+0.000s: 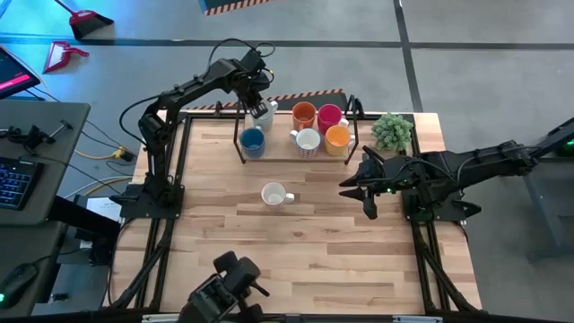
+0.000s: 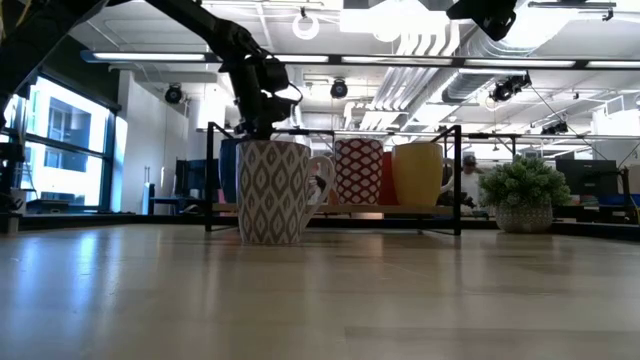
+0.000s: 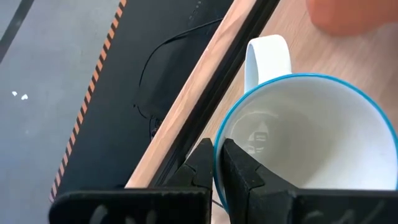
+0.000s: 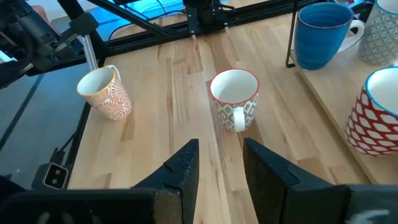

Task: Place coffee mugs
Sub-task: Adjust the white blue mug on the shelf

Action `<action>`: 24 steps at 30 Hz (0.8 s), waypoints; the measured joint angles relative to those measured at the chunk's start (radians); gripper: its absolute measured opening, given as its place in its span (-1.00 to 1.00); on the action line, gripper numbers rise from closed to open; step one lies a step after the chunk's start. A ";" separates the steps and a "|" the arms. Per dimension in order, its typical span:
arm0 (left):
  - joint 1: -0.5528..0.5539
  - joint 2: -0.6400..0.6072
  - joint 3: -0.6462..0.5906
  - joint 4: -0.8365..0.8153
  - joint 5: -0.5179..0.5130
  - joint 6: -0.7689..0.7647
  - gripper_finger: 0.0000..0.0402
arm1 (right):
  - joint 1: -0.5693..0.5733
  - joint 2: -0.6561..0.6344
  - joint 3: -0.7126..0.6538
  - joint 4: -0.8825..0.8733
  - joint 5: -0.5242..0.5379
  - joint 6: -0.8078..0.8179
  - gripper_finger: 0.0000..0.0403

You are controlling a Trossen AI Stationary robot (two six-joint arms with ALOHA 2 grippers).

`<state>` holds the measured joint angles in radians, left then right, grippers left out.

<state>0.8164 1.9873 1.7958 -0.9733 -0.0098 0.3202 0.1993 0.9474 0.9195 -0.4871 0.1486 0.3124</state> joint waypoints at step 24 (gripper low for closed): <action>-0.071 -0.001 0.000 0.015 -0.002 -0.162 -1.00 | 0.000 0.000 0.000 -0.014 -0.034 -0.051 -0.48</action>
<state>0.7456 1.9860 1.7958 -0.9581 -0.0122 0.1585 0.1993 0.9470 0.9195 -0.5008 0.1147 0.2611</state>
